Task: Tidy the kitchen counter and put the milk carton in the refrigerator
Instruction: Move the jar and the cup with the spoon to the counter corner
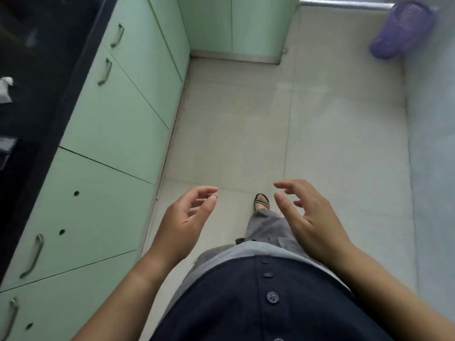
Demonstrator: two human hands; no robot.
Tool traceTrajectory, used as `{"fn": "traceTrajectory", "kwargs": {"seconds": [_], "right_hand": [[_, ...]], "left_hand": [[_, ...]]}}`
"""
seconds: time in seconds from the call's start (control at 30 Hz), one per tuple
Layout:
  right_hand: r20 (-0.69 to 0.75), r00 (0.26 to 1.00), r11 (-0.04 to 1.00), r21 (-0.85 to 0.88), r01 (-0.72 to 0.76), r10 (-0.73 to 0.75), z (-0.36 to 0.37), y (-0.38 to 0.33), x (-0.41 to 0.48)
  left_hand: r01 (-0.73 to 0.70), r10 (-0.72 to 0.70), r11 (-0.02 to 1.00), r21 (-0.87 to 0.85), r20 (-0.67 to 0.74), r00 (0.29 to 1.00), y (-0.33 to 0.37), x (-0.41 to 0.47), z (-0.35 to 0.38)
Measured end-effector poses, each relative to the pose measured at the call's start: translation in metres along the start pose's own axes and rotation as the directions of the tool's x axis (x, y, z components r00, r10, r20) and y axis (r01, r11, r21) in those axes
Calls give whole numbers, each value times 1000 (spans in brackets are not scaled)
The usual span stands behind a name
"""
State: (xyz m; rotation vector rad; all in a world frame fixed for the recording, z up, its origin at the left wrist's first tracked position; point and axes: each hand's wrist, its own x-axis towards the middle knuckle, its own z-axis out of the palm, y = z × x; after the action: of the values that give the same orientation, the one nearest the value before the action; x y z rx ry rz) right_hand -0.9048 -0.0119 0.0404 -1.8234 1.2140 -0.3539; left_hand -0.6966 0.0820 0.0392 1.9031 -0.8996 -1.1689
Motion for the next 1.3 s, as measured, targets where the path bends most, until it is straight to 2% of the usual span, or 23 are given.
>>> {"fn": "traceTrajectory", "kwargs": {"seconds": [0.23,0.37,0.5,0.63,0.83,0.93,1.03,1.13,1.3], "right_hand": [[101,986,986,-82,143,-135,-55,-13,132],[227,962,979,-100,180,-154,-51,-23,185],[385,904,959,-134,251,-183,-30,-50,242],[472,846,921,-155,357,-248,-2,-91,317],[477,805,850,-198,488,-352,54,-168,435],[474,778,834,-149,532,-411,85,-220,481],[504,735,804,-125,581,-453,115,-260,518],[537,698,782,-107,614,-474,135,-277,543],[620,648,782,-88,617,-442,173,-311,589]], "left_hand": [[-13,3,997,-79,-132,991,65,94,7],[22,-51,991,-131,-223,973,72,122,-7],[44,-102,983,-178,-330,939,70,154,-37],[43,-142,970,-240,-411,900,64,198,-79],[28,-149,966,-257,-467,872,64,279,-188],[5,-113,979,-206,-520,847,73,311,-252],[-12,-125,971,-238,-555,822,70,332,-297],[-25,-137,965,-262,-580,803,66,344,-319],[-22,-245,922,-387,-625,741,58,367,-356]]}}
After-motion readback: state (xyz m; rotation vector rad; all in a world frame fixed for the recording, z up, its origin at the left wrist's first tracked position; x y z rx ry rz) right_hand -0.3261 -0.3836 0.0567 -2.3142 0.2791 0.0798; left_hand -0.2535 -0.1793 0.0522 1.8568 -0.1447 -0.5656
